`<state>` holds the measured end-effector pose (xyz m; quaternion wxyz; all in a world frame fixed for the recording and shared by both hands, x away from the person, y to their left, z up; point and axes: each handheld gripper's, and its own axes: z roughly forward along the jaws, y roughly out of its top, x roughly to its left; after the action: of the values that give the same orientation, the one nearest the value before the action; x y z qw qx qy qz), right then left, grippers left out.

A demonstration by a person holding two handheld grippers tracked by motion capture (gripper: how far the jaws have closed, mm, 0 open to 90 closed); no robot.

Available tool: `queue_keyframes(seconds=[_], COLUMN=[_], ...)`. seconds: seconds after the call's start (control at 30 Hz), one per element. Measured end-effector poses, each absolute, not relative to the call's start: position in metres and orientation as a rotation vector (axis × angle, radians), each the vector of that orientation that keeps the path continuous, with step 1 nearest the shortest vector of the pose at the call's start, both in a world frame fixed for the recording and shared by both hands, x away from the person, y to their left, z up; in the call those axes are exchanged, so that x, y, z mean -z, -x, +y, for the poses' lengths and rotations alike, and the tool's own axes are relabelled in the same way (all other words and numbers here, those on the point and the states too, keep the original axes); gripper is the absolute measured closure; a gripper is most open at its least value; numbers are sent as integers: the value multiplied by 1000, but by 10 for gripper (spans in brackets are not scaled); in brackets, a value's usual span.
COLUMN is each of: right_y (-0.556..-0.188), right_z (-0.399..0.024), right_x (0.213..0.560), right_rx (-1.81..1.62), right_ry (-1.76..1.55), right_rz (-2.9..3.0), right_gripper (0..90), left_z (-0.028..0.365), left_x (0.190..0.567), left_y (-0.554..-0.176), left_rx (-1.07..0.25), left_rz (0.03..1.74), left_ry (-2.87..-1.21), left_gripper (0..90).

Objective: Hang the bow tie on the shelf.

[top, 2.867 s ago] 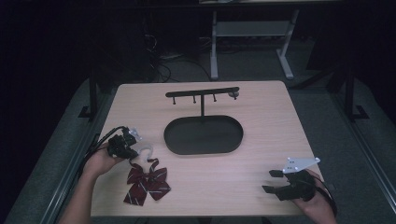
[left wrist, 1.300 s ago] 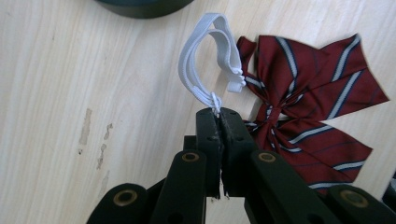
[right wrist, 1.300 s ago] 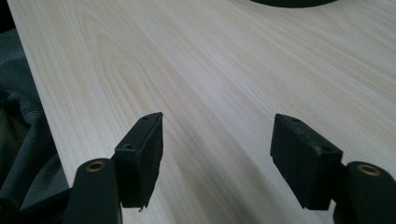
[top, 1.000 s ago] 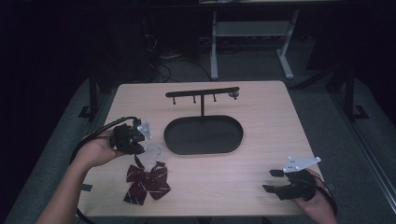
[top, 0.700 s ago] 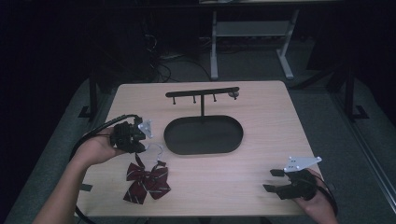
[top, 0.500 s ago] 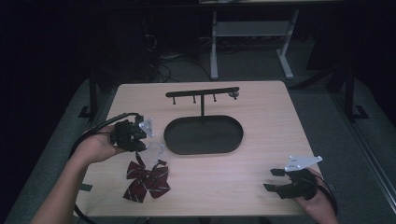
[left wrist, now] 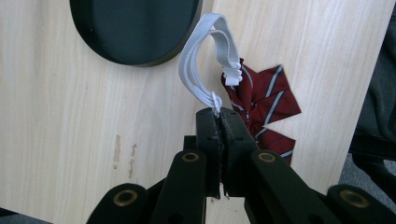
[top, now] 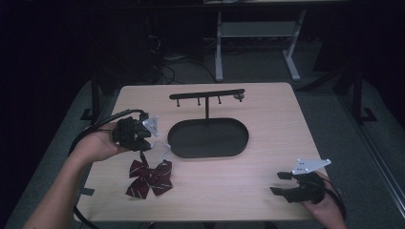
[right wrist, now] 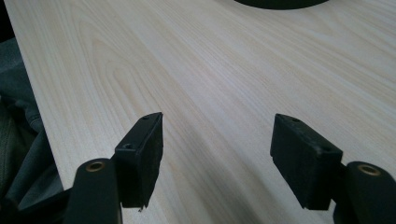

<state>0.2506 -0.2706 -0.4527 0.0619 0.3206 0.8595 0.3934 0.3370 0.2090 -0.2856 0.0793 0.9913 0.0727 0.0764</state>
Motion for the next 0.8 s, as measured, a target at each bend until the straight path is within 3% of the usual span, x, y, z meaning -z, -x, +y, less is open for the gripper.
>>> queue_keyframes(seconds=[0.8], right_y=[-252], right_z=[-271], right_x=[452], right_rx=[-1193], right_ry=[-971], right_rz=[2598], right_gripper=[340], left_z=[194], left_x=[263], left_y=[-353], left_rx=[-231], left_rz=[177], left_ry=[-2969], left_gripper=[877])
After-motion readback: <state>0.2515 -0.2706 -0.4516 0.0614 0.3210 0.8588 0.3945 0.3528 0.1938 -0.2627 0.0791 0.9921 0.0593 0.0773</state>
